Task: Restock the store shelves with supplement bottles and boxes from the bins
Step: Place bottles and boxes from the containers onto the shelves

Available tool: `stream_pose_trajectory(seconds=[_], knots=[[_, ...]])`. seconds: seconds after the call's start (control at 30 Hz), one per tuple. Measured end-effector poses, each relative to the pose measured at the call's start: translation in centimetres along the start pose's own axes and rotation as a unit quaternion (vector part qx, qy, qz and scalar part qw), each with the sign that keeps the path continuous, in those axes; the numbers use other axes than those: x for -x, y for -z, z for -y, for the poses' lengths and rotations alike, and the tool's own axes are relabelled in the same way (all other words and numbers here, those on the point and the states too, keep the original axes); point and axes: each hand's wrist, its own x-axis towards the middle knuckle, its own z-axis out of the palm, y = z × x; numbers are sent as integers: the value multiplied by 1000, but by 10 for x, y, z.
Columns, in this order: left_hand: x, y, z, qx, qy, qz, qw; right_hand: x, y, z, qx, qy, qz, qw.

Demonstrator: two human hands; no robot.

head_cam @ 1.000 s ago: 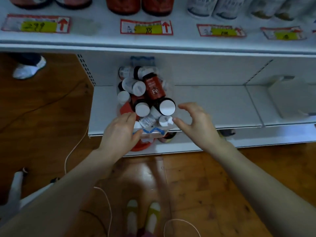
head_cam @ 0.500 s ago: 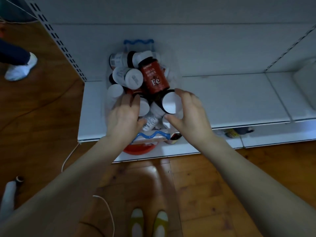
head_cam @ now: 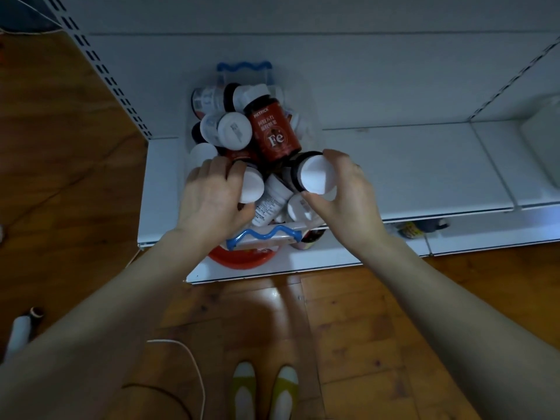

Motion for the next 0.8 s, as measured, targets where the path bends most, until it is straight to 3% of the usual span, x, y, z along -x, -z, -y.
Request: stream_pose_trajectory(seconds=[0.27, 0.6, 0.8], knots=[[29, 49, -17, 43, -33, -34, 998, 33, 34, 17, -58, -40, -29, 997], [87, 142, -45, 116, 31, -14, 993, 89, 111, 65, -90, -106, -25, 990], [97, 192, -52, 282, 67, -32, 957, 88, 158, 104, -143, -145, -67, 977]])
